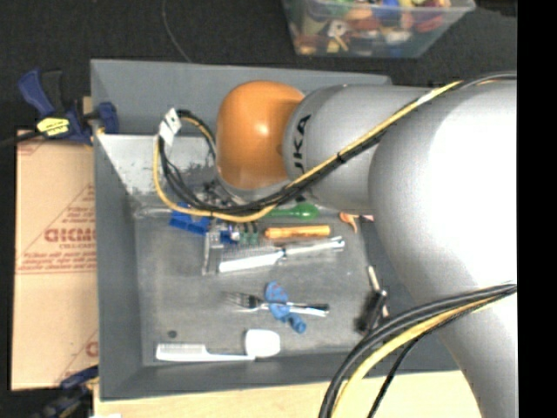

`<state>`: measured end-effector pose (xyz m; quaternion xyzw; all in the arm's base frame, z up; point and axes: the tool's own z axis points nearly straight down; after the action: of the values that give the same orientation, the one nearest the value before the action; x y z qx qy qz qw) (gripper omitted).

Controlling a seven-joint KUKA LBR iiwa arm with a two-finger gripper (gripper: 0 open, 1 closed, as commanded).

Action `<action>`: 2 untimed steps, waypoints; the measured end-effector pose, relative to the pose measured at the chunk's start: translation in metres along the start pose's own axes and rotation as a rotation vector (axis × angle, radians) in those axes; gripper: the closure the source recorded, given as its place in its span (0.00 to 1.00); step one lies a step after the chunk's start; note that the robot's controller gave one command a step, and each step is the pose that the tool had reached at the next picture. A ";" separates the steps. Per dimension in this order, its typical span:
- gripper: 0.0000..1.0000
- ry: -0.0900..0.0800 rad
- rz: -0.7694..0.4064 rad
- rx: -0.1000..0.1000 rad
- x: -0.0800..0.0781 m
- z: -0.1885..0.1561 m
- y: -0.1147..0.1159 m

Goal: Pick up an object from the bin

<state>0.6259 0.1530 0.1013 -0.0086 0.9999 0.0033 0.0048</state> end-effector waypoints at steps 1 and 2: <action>0.00 -0.012 0.067 -0.003 -0.021 0.028 -0.012; 1.00 -0.016 -0.004 -0.003 -0.015 0.026 -0.011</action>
Offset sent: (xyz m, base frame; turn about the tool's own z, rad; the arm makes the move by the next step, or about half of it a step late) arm 0.0111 -0.0103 -0.0313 -0.0052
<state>0.6415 0.1425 0.0757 -0.0106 0.9999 0.0049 0.0126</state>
